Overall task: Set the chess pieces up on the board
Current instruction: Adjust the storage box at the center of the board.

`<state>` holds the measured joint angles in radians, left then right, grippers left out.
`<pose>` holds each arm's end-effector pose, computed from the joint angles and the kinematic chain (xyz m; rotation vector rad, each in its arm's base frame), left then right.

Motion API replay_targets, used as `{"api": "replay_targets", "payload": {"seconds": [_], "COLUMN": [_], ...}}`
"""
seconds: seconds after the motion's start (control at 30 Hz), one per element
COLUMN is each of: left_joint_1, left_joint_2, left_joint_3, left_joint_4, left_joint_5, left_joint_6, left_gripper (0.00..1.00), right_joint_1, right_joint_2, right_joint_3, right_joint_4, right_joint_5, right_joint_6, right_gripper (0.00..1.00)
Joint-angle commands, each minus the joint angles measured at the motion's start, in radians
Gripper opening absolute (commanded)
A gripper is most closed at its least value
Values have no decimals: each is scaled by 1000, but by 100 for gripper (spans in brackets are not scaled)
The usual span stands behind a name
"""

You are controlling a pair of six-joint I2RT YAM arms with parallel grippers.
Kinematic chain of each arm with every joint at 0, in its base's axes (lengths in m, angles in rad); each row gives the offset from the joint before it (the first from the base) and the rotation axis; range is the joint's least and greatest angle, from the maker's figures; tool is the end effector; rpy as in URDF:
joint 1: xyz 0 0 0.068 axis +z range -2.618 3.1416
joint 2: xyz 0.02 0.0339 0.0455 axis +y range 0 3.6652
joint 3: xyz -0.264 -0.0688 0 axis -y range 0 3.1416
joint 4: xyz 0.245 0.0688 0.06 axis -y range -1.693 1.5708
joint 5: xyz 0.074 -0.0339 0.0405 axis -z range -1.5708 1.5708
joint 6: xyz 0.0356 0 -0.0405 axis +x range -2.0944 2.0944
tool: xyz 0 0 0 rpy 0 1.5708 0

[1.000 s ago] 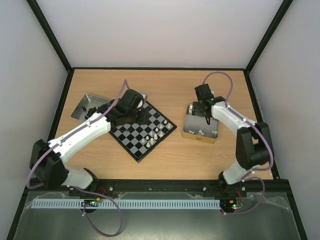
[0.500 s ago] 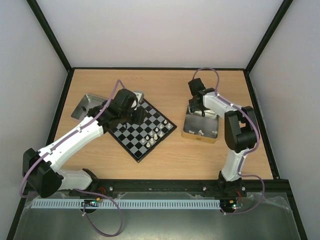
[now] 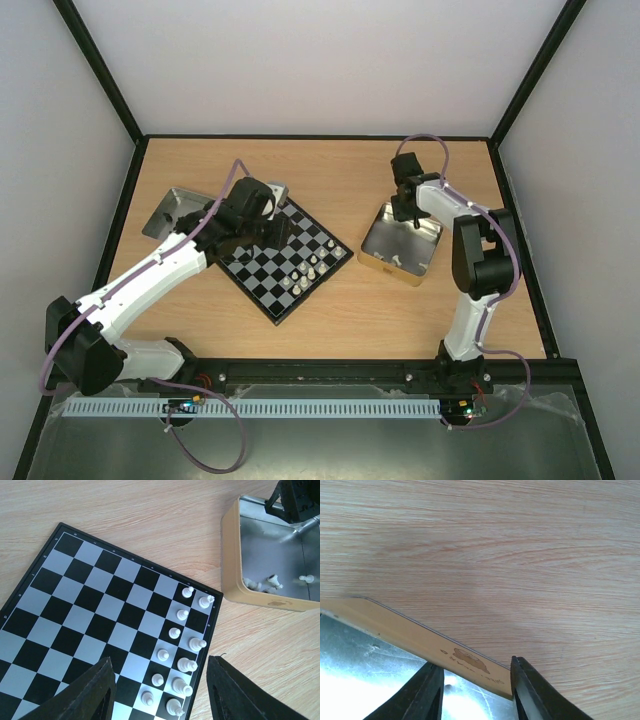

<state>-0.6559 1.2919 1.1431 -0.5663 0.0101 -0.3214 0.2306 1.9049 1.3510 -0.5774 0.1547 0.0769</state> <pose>0.2227 -0.1718 0.3185 0.3950 2.3073 -0.5115 0.3838 0.0845 0.1863 -0.1596 2.6778 -0.1137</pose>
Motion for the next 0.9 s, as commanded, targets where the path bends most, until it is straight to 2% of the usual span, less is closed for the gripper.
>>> {"api": "replay_targets", "payload": {"seconds": [0.0, 0.53, 0.87], "left_joint_1": [6, 6, 6], "left_joint_2": [3, 31, 45], "left_joint_3": [-2, 7, 12], "left_joint_4": [5, 14, 19], "left_joint_5": [17, 47, 57], "left_joint_6": [5, -2, -8], "left_gripper": [52, 52, 51], "right_joint_1": [-13, -25, -25], "right_joint_2": [-22, -166, -311], "right_joint_3": [-30, -199, -379], "right_joint_4": [-23, -26, 43], "right_joint_5": [56, 182, 224], "right_joint_6": [65, 336, 612], "right_gripper": [34, 16, 16]}}
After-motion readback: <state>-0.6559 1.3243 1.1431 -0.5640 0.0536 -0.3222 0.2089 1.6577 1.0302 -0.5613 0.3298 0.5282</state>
